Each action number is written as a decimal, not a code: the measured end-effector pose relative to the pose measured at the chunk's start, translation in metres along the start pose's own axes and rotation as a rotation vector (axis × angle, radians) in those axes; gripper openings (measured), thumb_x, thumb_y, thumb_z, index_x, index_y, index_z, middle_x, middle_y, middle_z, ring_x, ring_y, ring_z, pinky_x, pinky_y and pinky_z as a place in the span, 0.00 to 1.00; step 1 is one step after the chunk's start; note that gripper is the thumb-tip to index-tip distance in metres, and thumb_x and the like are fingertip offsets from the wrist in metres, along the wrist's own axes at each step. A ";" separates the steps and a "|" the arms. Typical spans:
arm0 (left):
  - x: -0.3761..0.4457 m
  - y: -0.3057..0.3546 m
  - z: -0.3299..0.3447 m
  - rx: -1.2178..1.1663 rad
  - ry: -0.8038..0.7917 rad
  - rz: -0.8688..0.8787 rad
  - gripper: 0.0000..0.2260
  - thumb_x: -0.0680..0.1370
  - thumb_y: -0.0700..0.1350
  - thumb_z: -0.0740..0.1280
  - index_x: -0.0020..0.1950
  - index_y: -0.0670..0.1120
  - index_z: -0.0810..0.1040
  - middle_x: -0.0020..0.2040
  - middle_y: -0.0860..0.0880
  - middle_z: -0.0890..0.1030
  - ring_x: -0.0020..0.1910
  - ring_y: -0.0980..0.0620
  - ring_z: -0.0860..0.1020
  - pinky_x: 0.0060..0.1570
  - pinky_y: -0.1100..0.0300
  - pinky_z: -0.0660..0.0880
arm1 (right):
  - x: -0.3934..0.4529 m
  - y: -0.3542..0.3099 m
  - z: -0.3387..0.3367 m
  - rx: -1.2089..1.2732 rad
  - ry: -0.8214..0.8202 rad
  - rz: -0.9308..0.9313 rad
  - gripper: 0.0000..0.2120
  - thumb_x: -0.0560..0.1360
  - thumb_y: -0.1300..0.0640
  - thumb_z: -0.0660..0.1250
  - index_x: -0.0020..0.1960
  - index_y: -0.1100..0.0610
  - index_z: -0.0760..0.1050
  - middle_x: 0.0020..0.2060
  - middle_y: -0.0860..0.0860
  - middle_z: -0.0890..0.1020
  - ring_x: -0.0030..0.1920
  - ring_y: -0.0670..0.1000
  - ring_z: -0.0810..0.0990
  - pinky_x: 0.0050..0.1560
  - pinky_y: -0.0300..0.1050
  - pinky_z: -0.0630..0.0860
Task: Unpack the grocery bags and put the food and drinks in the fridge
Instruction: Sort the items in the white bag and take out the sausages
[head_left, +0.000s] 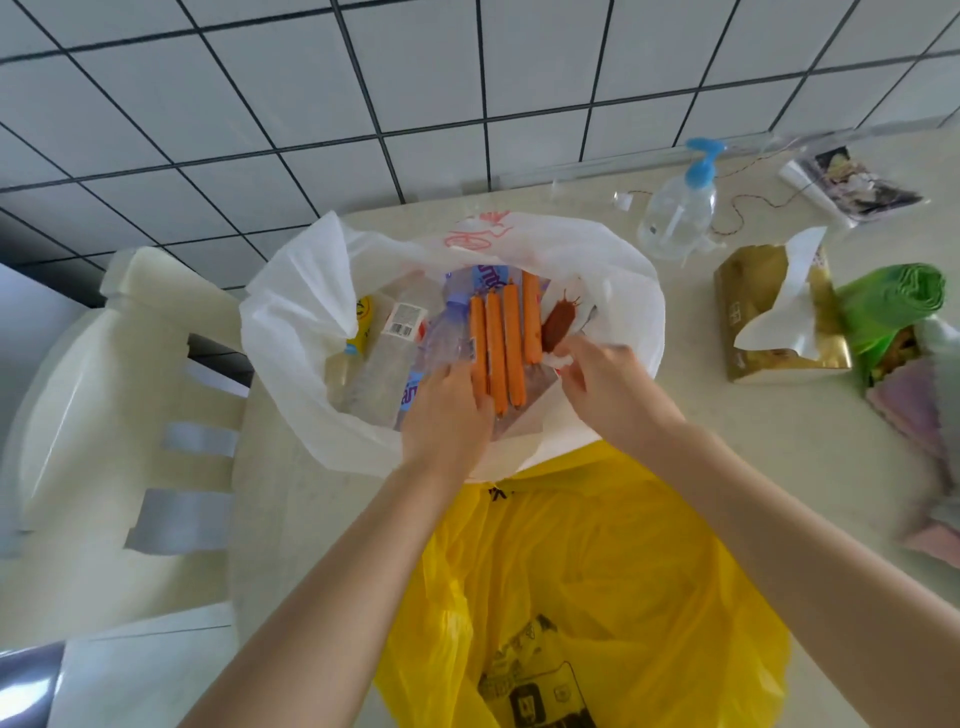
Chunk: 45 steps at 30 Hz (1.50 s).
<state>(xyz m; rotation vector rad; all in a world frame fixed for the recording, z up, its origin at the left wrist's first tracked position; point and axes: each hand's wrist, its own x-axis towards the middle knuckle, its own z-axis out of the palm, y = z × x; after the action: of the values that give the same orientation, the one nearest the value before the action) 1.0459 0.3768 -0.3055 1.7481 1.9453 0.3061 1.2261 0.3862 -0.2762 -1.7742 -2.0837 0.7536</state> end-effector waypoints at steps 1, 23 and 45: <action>0.011 0.005 0.002 -0.032 -0.028 -0.029 0.11 0.78 0.46 0.58 0.56 0.47 0.75 0.53 0.49 0.78 0.51 0.47 0.77 0.50 0.46 0.77 | 0.013 0.000 -0.003 -0.025 0.010 -0.002 0.10 0.79 0.64 0.58 0.57 0.63 0.75 0.44 0.56 0.78 0.43 0.57 0.78 0.41 0.42 0.71; 0.099 0.075 0.039 -0.064 -0.036 -0.356 0.43 0.75 0.63 0.65 0.77 0.38 0.49 0.69 0.37 0.67 0.64 0.37 0.72 0.58 0.46 0.74 | 0.080 0.082 -0.021 -0.218 -0.086 0.119 0.38 0.69 0.40 0.70 0.71 0.56 0.60 0.49 0.50 0.77 0.52 0.55 0.75 0.56 0.55 0.74; 0.055 0.053 0.010 -0.699 -0.276 -0.564 0.05 0.72 0.41 0.71 0.38 0.43 0.78 0.35 0.43 0.82 0.31 0.46 0.80 0.29 0.61 0.75 | 0.048 0.024 0.021 -0.073 -0.099 -0.014 0.09 0.73 0.57 0.64 0.50 0.60 0.76 0.51 0.54 0.78 0.53 0.57 0.76 0.53 0.47 0.72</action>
<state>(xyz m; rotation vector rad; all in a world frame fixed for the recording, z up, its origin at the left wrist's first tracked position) 1.0942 0.4369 -0.3002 0.7260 1.7415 0.4400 1.2248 0.4314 -0.3116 -1.7918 -2.2115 0.7862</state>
